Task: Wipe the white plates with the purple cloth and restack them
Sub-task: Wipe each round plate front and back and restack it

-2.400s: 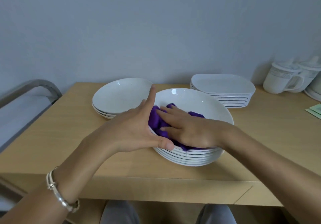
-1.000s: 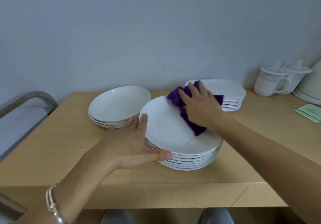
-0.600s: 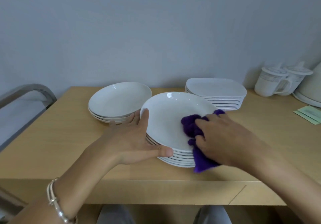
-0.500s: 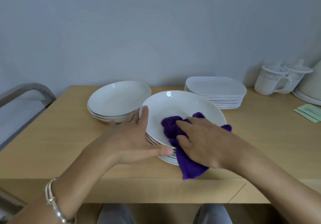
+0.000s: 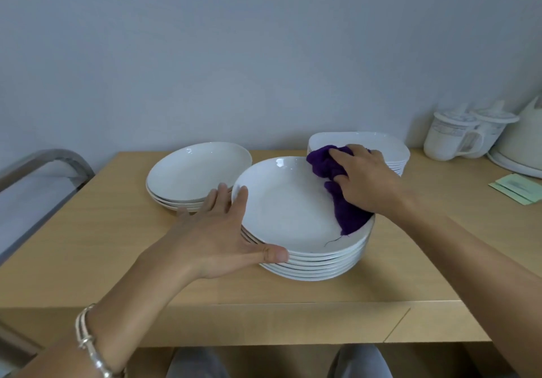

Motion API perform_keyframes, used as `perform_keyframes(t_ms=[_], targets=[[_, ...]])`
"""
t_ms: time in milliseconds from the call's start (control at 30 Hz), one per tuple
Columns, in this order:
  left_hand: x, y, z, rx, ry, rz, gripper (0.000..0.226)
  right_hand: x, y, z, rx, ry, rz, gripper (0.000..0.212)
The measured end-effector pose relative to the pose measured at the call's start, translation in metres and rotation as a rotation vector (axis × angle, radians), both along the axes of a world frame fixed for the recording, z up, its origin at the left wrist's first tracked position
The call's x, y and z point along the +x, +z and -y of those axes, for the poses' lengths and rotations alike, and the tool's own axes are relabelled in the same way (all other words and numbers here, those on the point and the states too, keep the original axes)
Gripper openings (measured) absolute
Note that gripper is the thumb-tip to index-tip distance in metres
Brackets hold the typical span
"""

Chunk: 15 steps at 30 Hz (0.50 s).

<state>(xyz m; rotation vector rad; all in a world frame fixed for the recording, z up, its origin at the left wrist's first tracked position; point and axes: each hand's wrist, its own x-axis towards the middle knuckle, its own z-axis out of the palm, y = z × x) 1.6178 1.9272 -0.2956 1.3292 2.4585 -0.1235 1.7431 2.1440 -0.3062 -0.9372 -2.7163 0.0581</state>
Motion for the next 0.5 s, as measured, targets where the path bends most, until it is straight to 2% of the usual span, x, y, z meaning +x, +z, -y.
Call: perform_keyframes(t_ms=[100,200,333,433,500], targets=[[0.003,0.003,0.0,0.002,-0.049,-0.069,0.124,0.013,0.007,-0.015,0.009,-0.069,-0.112,0.027],[0.015,0.005,-0.003,0.031,-0.219,-0.122,0.098,0.024,0.012,-0.022,0.038,-0.115,-0.199,0.021],[0.028,0.003,-0.018,0.038,-0.285,-0.089,0.11,0.023,0.018,-0.002,0.042,0.022,-0.311,0.02],[0.022,-0.001,-0.021,0.056,-0.234,-0.059,0.121,0.008,0.009,0.01,-0.003,0.135,-0.127,0.024],[0.02,-0.003,-0.019,0.1,-0.216,-0.042,0.123,-0.005,-0.004,0.013,0.013,0.09,0.034,0.025]])
